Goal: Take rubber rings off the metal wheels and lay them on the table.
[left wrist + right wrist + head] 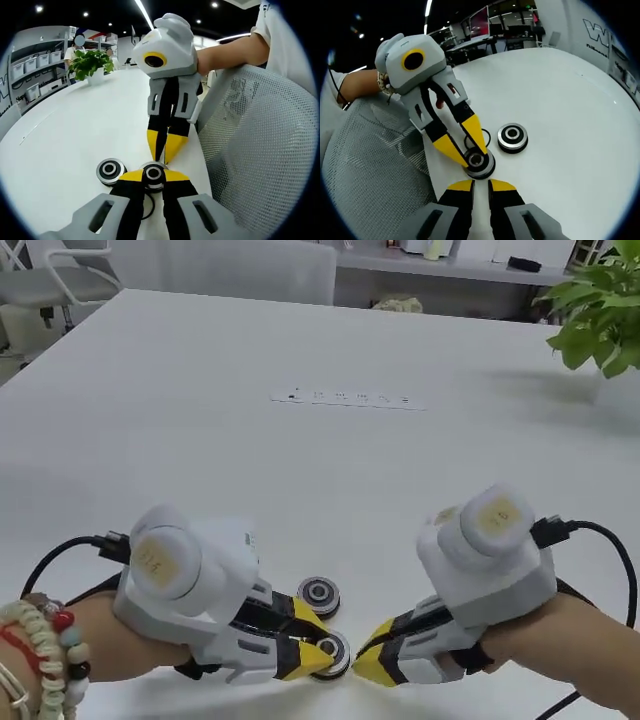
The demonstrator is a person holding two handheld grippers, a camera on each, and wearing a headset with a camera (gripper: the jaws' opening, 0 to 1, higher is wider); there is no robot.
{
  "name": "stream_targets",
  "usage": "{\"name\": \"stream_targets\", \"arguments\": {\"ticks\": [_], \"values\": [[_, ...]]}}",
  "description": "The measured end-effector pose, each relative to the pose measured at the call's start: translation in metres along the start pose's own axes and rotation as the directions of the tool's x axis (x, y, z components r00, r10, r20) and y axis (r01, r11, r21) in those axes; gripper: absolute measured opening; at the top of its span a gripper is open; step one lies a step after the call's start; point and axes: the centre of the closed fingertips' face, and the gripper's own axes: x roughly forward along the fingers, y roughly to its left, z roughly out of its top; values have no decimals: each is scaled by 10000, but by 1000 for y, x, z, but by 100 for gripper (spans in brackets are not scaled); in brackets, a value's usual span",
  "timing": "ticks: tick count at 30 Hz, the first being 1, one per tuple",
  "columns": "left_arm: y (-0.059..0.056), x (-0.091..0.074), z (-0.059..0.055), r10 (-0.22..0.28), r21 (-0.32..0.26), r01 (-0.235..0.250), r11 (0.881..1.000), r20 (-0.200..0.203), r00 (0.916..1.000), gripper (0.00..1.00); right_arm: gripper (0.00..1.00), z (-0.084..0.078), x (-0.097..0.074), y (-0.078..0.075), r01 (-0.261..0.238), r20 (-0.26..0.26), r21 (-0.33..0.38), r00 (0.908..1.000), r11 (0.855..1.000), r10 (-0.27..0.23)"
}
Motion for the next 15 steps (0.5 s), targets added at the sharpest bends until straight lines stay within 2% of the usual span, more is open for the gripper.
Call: {"name": "stream_targets", "arguments": {"ticks": [3, 5, 7, 9, 10, 12, 15], "values": [[0, 0, 0, -1, -17, 1, 10000, 3, 10000, 8, 15, 2, 5, 0, 79, 67, -518, 9999, 9986, -75], [1, 0, 0, 7, -33, -7, 10000, 20, 10000, 8, 16, 3, 11, 1, 110, 160, -480, 9998, 9988, -102], [1, 0, 0, 6, -29, -6, 10000, 12, 10000, 8, 18, 5, 8, -1, 230, 255, -497, 9994, 9985, -217], [1, 0, 0, 3, -17, -3, 10000, 1, 10000, 8, 22, 8, 11, -2, 409, 476, -962, 9982, 9945, -364], [1, 0, 0, 4, -19, -4, 10000, -1, 10000, 8, 22, 8, 12, -1, 444, 425, -1141, 9983, 9925, -398], [1, 0, 0, 13, -29, -13, 10000, 8, 10000, 8, 25, 9, 14, 0, 488, 506, -1256, 9978, 9909, -427], [1, 0, 0, 17, -34, -17, 10000, 19, 10000, 8, 23, 10, 14, -1, 525, 540, -1499, 9975, 9873, -448]]}}
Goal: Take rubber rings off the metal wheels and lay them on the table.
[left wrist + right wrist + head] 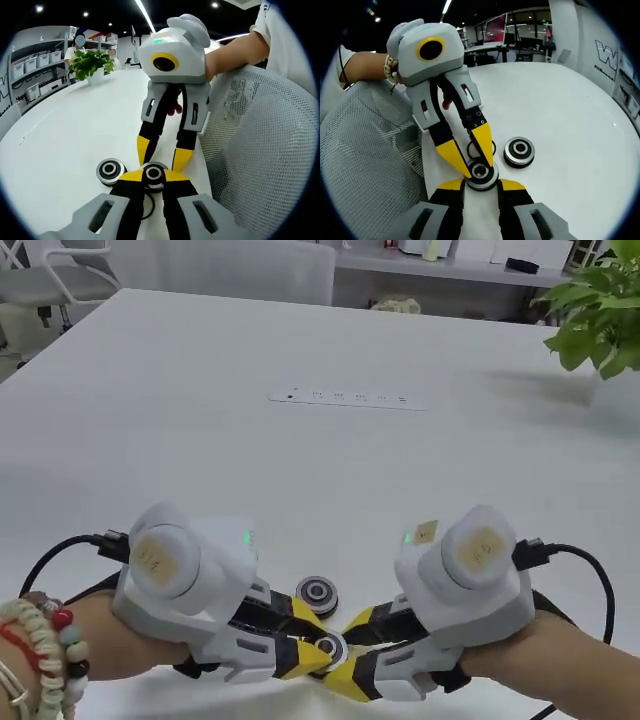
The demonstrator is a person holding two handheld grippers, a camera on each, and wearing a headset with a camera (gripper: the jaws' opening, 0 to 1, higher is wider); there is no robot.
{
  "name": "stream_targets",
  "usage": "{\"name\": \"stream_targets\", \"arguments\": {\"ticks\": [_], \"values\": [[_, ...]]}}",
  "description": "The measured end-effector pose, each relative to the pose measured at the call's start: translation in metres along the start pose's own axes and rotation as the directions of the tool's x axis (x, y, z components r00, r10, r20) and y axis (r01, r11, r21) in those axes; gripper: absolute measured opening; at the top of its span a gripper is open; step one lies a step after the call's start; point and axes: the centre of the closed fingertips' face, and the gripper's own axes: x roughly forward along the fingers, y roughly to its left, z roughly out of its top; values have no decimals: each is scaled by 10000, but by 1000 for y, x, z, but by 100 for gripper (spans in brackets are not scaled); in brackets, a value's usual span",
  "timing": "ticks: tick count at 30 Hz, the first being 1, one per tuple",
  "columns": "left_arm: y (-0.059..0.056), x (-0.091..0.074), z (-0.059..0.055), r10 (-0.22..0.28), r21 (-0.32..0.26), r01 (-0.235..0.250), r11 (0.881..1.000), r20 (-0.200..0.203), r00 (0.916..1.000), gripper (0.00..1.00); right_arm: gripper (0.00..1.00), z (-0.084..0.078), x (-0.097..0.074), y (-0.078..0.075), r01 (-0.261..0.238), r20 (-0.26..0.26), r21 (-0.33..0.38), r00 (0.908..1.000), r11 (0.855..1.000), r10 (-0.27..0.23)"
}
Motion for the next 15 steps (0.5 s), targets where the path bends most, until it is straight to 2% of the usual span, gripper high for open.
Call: {"name": "stream_targets", "arguments": {"ticks": [11, 12, 13, 14, 15], "values": [[0, 0, 0, 14, 5, -14, 10000, -16, 10000, 8, 14, -4, -9, 0, -208, -169, 146, 9996, 9997, 211], [0, 0, 0, 38, -12, -38, 10000, -10, 10000, 8, 12, -5, -10, 0, -223, -193, 148, 9996, 9996, 226], [1, 0, 0, 53, -27, -53, 10000, -6, 10000, 8, 6, -6, -10, 0, -223, -240, 28, 9995, 9997, 224], [1, 0, 0, 68, -49, -68, 10000, -5, 10000, 8, 0, -6, -10, -5, 88, -210, -199, 9997, 9998, -93], [1, 0, 0, 61, -63, -62, 10000, -5, 10000, 8, 0, -6, -11, -1, -123, -249, -44, 9996, 9999, 122]]}}
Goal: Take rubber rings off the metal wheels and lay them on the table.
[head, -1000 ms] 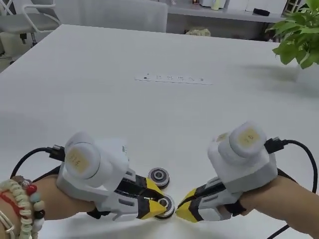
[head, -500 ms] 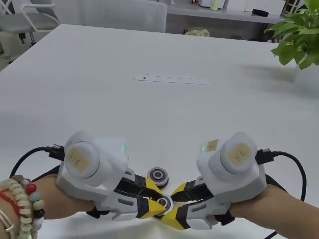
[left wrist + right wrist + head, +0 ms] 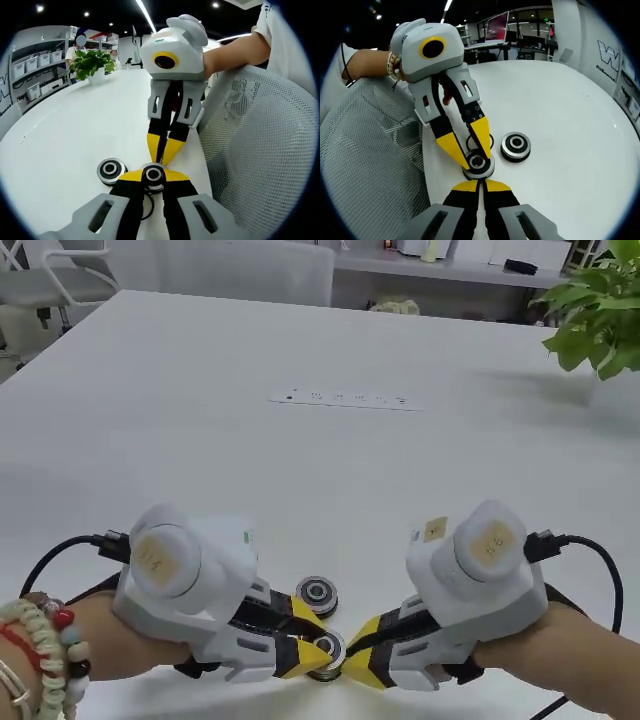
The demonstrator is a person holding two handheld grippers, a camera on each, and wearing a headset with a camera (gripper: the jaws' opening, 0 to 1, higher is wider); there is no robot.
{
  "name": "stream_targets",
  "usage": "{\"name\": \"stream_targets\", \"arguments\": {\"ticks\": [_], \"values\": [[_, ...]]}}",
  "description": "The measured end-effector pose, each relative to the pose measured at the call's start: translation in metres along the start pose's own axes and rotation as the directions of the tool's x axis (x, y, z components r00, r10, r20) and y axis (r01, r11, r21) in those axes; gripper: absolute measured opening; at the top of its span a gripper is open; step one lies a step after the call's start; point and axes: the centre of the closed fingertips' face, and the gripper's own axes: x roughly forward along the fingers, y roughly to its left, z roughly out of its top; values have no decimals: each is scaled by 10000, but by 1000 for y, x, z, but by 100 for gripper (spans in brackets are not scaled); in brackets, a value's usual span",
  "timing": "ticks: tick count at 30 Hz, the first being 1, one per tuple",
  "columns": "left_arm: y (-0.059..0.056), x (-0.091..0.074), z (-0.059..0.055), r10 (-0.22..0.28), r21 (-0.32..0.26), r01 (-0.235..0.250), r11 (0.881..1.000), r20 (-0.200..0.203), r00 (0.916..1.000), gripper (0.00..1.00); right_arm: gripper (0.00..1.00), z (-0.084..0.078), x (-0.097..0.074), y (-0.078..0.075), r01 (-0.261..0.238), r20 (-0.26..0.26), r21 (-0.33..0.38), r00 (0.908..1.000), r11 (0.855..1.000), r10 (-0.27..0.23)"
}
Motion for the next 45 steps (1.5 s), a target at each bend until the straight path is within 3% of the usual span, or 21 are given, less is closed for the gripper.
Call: {"name": "stream_targets", "arguments": {"ticks": [4, 9, 20, 30, 36, 37, 41, 45], "values": [[0, 0, 0, 27, -19, -27, 10000, -3, 10000, 8, 0, 0, 0, -1, 101, -40, -50, 9999, 9999, -102], [1, 0, 0, 55, 8, -55, 10000, -45, 10000, 8, 0, 0, -1, -9, 377, -10, 522, 9993, 9979, -377], [2, -1, -1, 39, 45, -38, 10000, -266, 9996, 8, 0, 3, -8, -13, 383, 301, 1719, 9986, 9844, -441], [2, -2, -1, -63, 42, 64, 10000, -358, 9993, 8, 0, 4, -11, -12, 112, 410, 2193, 9989, 9756, -207], [3, -4, -3, -3, 223, 12, 9997, -431, 9991, 8, 0, -4, -8, -9, 97, 19, 1549, 9999, 9879, -101], [3, -4, -3, -5, 204, 13, 9998, -427, 9991, 8, 0, -3, -7, -8, 65, 55, 1207, 10000, 9927, -73], [2, -4, -3, -22, 194, 30, 9998, -386, 9993, 7, 0, 1, -3, -1, -200, 245, 929, 9995, 9955, 177], [2, -4, -3, -20, 126, 24, 9999, -324, 9995, 7, 15, 0, 2, 1, -195, 191, 567, 9996, 9982, 185]]}}
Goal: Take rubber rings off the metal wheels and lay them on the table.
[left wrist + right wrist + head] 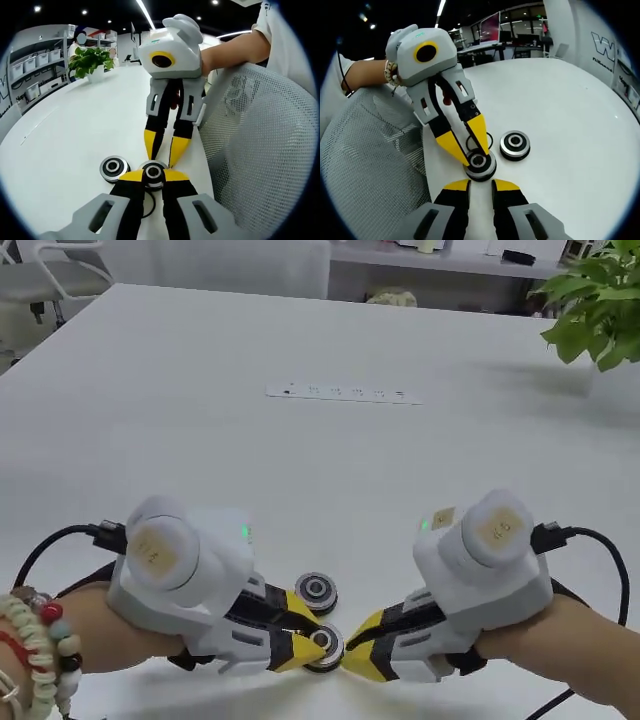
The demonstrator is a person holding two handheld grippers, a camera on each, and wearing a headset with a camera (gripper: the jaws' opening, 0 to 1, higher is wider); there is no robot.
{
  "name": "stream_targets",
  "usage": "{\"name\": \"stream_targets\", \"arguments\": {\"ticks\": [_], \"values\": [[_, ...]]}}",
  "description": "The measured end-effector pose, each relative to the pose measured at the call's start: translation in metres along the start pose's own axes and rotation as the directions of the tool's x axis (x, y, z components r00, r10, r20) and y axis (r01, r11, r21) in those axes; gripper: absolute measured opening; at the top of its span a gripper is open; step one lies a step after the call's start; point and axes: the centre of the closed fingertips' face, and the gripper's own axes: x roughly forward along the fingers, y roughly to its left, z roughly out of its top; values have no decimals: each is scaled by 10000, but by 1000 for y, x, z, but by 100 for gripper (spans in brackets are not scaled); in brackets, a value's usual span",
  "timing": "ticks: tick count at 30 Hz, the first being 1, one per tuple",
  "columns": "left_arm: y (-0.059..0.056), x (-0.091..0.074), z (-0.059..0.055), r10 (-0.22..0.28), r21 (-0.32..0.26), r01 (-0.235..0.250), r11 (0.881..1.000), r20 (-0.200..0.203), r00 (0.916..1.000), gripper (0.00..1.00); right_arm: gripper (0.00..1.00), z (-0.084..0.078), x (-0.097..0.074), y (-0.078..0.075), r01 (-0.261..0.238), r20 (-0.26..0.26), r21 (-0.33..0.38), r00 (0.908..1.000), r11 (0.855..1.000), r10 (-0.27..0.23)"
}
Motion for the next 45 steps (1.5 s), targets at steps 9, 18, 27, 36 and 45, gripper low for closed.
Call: {"name": "stream_targets", "arguments": {"ticks": [9, 18, 27, 36, 45], "values": [[0, 0, 0, 33, -110, -32, 9999, 67, 10000, 7, 23, 11, 6, 1, 268, 497, -352, 9984, 9990, -251], [0, 0, 1, 38, -107, -37, 9999, 96, 9999, 7, 18, 8, 1, -1, 142, 393, -370, 9991, 9992, -128], [1, -1, 0, 52, -120, -51, 9999, 111, 9999, 7, 0, 5, 1, -5, 402, 158, -570, 9991, 9976, -393], [1, -1, 1, 60, -95, -59, 9999, 73, 10000, 7, 0, 5, -4, -11, 448, 356, 1578, 9981, 9864, -510], [1, -1, 1, 57, -105, -56, 9999, 74, 10000, 7, 0, 6, -7, -12, 35, 813, 2850, 9963, 9585, -278]]}}
